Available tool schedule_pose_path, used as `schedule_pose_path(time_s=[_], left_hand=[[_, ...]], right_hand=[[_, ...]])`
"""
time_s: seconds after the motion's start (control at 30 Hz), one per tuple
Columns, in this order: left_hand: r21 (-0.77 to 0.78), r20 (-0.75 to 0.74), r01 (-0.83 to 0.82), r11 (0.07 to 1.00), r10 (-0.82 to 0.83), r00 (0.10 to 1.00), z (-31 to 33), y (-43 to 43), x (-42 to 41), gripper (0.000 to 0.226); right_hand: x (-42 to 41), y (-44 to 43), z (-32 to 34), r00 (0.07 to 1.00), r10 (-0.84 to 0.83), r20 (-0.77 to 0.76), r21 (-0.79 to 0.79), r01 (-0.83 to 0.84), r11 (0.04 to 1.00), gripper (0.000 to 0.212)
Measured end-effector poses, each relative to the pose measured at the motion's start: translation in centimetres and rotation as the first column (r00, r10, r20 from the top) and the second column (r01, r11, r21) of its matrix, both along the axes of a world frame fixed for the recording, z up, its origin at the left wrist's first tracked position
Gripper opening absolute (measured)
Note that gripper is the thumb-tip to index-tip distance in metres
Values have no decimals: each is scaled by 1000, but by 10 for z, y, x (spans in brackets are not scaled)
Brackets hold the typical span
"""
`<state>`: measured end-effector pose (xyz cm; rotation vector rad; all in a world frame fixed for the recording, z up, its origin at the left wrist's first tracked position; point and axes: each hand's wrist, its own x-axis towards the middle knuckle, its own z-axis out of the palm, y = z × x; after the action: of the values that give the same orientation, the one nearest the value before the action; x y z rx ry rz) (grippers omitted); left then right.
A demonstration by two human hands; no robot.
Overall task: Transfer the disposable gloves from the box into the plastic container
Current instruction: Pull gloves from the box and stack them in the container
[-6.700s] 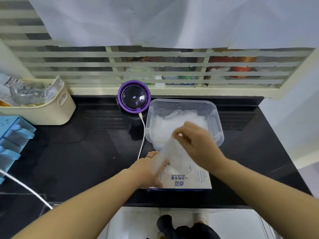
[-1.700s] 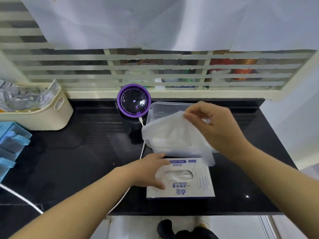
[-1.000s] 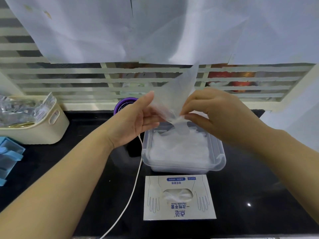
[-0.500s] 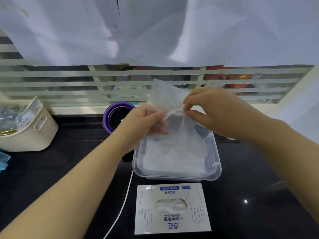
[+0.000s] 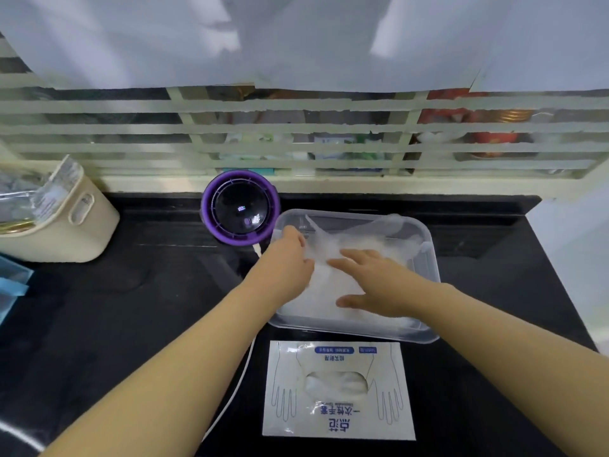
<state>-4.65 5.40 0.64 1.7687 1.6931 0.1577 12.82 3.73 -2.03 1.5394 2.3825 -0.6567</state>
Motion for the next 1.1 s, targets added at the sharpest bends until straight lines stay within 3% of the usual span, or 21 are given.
schedule_pose_path(time_s=[0.1,0.17,0.3,0.4,0.57,0.67,0.77,0.87,0.97,1.03,1.1], left_hand=[[376,-257,248,893,-157,954,8,-7,2,38],[438,-316,389,811,-266,911,7,-5,10,36],[70,-357,521,851,-467,809,-21,8,25,34],[-100,-352,503,858,-503,789,-42,17,25,53],[-240,-406,488,839,-544,734,-64,23,25,89],[-277,-414,492,825,-565,714,-72,21,25,97],[-295,-411,498,815,-579,704,-79,18,25,101],[-290,-420,512,809,-588,691,-80,17,26,101],[-333,-377,518,788,-615,693,-73,20,25,99],[-343,-343,535,772,-633,694,-63,20,23,87],[-301,-339,568,766,-643,687,-48,17,19,69]], right_hand=[[-2,3,-12,1000,31,4,-30,-30,999,73],[-6,6,-18,999,44,-9,-45,-44,998,76],[-11,7,-22,997,34,-62,-89,-40,995,72],[-5,7,-20,995,-57,-84,-83,50,995,75],[0,14,-28,938,-344,-33,-134,337,932,86],[5,20,-37,846,-532,-21,-262,509,820,93],[5,22,-43,791,-611,27,-320,586,744,98],[3,24,-39,793,-607,49,-344,584,735,93],[5,25,-18,828,-559,33,-429,517,741,68],[7,20,3,896,-437,81,-380,434,817,57],[8,12,26,947,-276,163,-209,307,929,48]])
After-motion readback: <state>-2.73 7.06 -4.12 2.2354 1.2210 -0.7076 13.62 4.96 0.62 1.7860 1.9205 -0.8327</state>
